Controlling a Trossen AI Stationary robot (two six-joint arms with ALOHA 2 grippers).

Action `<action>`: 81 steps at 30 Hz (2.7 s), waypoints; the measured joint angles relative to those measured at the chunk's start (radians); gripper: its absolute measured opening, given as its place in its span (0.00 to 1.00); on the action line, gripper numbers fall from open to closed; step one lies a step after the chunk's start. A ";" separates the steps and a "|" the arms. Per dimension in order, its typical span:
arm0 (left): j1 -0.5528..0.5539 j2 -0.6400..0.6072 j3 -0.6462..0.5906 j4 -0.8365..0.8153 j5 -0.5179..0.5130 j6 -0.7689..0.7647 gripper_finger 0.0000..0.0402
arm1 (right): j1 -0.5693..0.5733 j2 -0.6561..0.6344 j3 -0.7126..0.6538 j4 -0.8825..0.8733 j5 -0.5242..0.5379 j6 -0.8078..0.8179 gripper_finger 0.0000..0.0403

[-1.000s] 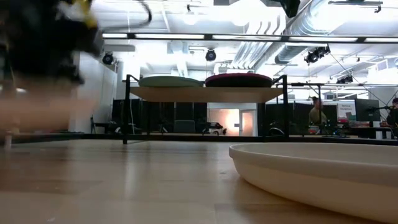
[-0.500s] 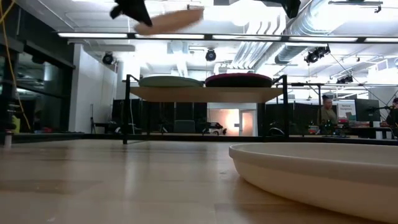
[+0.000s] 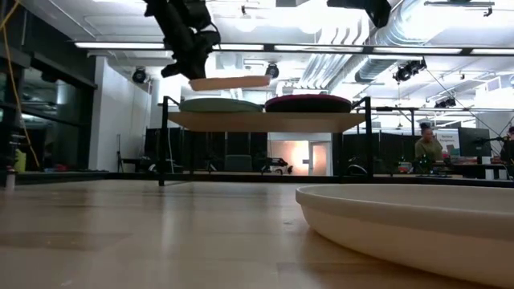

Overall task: Place and stack plates onto a shelf
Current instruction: Stack the brown plate on top of the blue plate on the shelf, then stack the white plate on top of the brown plate on the shelf

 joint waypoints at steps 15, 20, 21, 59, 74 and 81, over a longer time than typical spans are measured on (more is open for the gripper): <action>-0.001 0.012 0.000 -0.041 -0.057 0.037 0.03 | 0.000 0.000 0.000 -0.077 0.000 0.047 0.43; -0.004 0.013 0.000 -0.051 -0.090 0.051 0.04 | 0.000 0.000 0.000 -0.077 0.001 0.054 0.43; -0.005 0.013 0.000 -0.051 -0.092 0.058 0.04 | 0.000 0.000 0.000 -0.077 0.001 0.054 0.43; -0.245 -0.303 -0.217 0.581 0.140 -0.011 0.42 | 0.000 0.000 0.000 0.092 0.138 -0.022 0.43; -0.742 -0.759 -0.877 1.296 -0.232 -0.135 0.42 | 0.000 0.000 0.000 0.202 0.135 -0.069 0.43; -0.767 -0.786 -0.890 1.240 -0.253 -0.079 0.42 | 0.000 0.000 0.000 0.202 0.135 -0.070 0.43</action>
